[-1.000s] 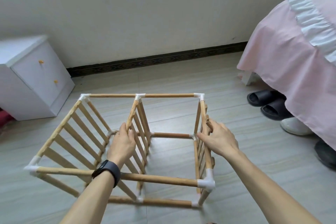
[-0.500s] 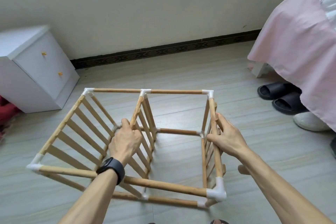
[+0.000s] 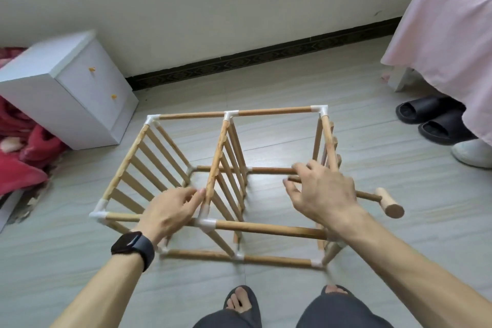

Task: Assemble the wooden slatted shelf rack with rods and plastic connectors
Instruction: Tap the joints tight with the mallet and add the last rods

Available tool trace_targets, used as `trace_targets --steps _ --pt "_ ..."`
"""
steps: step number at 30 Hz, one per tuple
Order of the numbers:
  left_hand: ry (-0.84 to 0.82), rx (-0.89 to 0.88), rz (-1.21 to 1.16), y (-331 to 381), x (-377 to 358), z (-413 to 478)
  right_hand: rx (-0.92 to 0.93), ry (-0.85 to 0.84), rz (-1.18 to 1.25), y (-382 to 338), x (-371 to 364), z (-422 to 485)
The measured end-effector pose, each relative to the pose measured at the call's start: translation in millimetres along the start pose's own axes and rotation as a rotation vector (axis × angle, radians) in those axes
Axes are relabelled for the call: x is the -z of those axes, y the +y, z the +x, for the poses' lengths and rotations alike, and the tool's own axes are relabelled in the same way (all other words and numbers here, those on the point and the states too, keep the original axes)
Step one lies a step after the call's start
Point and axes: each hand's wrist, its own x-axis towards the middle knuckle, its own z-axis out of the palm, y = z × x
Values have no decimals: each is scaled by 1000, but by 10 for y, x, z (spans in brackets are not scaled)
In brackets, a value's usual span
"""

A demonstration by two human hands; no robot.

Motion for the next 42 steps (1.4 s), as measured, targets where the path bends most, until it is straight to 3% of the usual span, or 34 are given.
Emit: trace_targets --steps 4,6,11,14,22,28,42 --pt "230 -187 190 -509 -56 -600 269 -265 10 -400 -89 -455" --pt "306 -229 282 -599 -149 -716 331 -317 -22 -446 -177 -544" --pt "281 -189 448 -348 -90 -630 295 -204 -96 -326 -208 -428" --pt "253 -123 414 -115 -11 -467 237 -130 -119 -173 -49 -225" --pt "545 -187 137 630 602 263 39 57 -43 268 699 624" --pt "472 -215 117 786 758 865 -5 -14 66 521 764 1202" --pt "348 -126 239 663 21 1937 -100 -245 -1 780 -157 2007"
